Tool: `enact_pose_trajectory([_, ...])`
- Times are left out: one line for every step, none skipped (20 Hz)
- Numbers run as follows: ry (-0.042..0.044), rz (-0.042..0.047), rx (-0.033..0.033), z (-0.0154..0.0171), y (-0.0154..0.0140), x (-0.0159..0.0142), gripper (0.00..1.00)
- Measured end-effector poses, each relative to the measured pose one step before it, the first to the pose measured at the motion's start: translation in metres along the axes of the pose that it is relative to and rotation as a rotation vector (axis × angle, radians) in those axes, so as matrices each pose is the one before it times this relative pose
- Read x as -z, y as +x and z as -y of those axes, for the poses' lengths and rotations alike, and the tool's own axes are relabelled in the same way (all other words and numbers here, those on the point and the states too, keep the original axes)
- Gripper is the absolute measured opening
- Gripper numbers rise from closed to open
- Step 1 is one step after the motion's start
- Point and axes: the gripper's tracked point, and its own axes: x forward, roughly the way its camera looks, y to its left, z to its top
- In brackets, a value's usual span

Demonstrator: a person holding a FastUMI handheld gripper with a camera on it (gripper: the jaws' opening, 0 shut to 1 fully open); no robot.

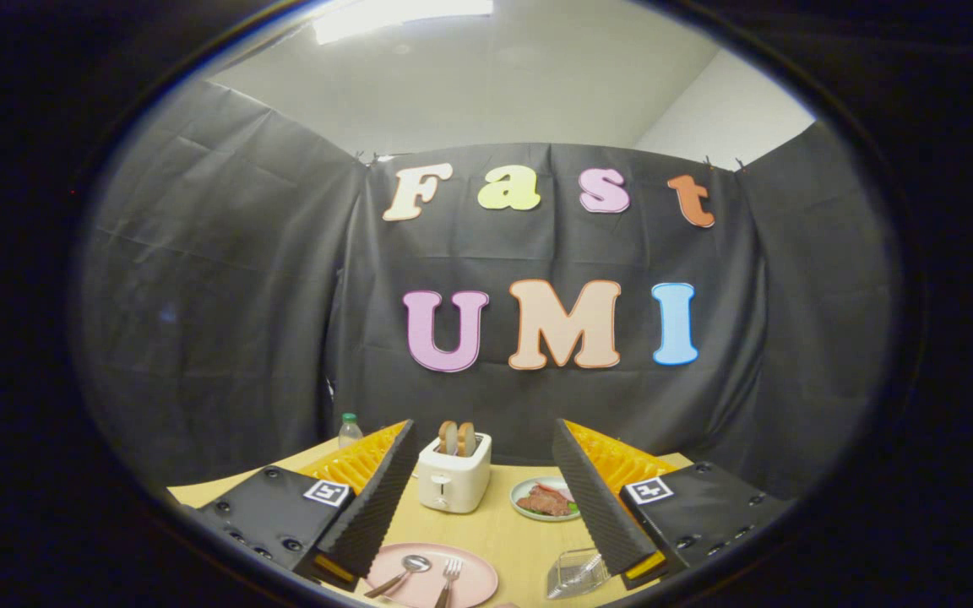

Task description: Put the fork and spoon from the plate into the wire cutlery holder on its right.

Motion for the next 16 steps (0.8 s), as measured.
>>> enact_pose_trajectory([-0.00027,-0.00373,-0.00195,-0.00087,0.00021,0.00086,1.00])
enact_pose_trajectory([-0.00146,-0.00364,-0.00077,-0.00019,0.00145,0.00226,1.00])
enact_pose_trajectory([0.00041,-0.00280,-0.00176,-0.00065,0.00036,0.00064,1.00])
enact_pose_trajectory([0.00259,-0.00222,-0.00413,-0.00201,-0.00028,0.00280,1.00])
enact_pose_trajectory([0.00224,-0.00374,-0.00453,-0.00165,0.00147,0.00133,1.00])
enact_pose_trajectory([-0.00052,-0.00537,-0.00263,-0.00119,0.00135,0.00247,1.00])
enact_pose_trajectory([-0.00250,-0.00707,-0.00438,-0.00117,0.00073,0.00387,1.00])
enact_pose_trajectory([-0.00323,-0.00735,-0.00589,-0.00070,0.00072,0.00429,1.00])
enact_pose_trajectory([-0.00508,-0.00918,-0.00840,-0.00265,0.00092,0.00457,1.00])
enact_pose_trajectory([-0.00847,-0.01270,-0.00438,-0.00142,-0.00051,0.00693,1.00])
enact_pose_trajectory([-0.00854,-0.01689,-0.00344,-0.00035,0.00189,0.00665,1.00])
enact_pose_trajectory([-0.00596,-0.02136,-0.00676,-0.00130,0.00162,0.01006,1.00])
enact_pose_trajectory([-0.00205,-0.01617,-0.00598,-0.00175,0.00136,0.00589,1.00])
enact_pose_trajectory([-0.00171,-0.01753,-0.00651,-0.00145,0.00253,0.00764,1.00])
enact_pose_trajectory([-0.00282,-0.01522,-0.00640,-0.00212,0.00139,0.00574,1.00])
enact_pose_trajectory([-0.00412,-0.01412,-0.00359,-0.00068,0.00132,0.00644,1.00])
